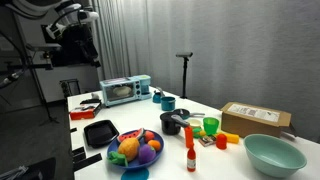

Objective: Remove the black lid from the black pot

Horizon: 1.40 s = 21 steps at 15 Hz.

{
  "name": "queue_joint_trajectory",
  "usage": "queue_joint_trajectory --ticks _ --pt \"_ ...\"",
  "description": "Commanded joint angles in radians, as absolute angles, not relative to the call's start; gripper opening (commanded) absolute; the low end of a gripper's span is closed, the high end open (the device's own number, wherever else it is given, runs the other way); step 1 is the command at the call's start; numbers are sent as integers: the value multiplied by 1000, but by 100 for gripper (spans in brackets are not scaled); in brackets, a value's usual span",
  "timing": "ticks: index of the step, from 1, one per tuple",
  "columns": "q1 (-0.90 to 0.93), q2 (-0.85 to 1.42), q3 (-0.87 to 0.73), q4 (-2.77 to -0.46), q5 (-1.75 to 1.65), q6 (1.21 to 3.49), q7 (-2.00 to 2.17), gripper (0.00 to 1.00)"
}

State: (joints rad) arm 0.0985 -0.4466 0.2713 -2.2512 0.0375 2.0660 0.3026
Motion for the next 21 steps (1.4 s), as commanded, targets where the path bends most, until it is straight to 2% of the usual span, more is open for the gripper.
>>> queue_joint_trajectory --ticks 1,14,21 --pt "112 -444 261 -2249 31 2064 308 100" --pt "112 -444 261 -2249 31 2064 308 100" --pt "16 -300 245 -2155 -81 2039 464 100"
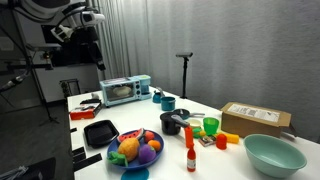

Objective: Remove the black lid from the black pot

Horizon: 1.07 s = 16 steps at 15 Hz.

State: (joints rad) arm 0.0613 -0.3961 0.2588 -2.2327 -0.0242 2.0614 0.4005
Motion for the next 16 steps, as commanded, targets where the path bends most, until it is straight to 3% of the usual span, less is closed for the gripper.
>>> queue_joint_trajectory --ticks 1,7,16 --pt "2 -265 241 -2136 -111 2040 481 100" --pt "-2 -69 186 -1987 -220 2090 521 100" --pt "33 -75 166 -2000 -199 2103 499 100"
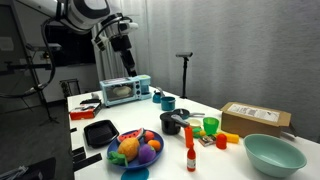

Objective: Remove the black lid from the black pot

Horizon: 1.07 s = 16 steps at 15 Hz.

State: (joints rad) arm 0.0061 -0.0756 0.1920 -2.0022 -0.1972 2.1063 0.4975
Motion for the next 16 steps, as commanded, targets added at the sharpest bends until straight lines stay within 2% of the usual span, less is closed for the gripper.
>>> queue_joint_trajectory --ticks 1,8,16 --pt "31 -58 163 -1981 -191 2083 515 100" --pt "31 130 116 -1843 -211 2078 654 100" --pt "56 396 -6 -1602 -178 2089 871 100"
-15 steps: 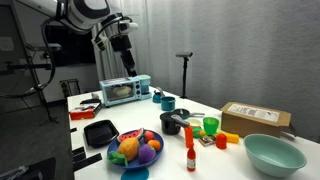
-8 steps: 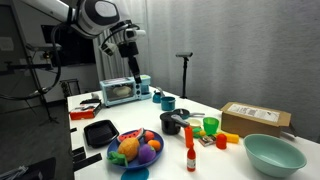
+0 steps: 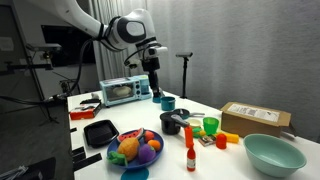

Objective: Remove the black lid from the black pot

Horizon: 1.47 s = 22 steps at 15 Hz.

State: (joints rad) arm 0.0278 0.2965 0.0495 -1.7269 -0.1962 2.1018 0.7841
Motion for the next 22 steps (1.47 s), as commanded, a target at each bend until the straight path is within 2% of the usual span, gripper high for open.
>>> queue_joint_trajectory --ticks 1,7,8,14,22 --pt "58 422 -23 -1575 -172 2091 913 100" --pt "63 539 -76 -1446 -155 2081 1056 100" --pt "60 491 -74 -1524 -167 2101 1020 100" --pt "62 508 -75 -1518 -163 2113 1030 100" --pt "51 659 -76 -1370 -62 2114 1042 100"
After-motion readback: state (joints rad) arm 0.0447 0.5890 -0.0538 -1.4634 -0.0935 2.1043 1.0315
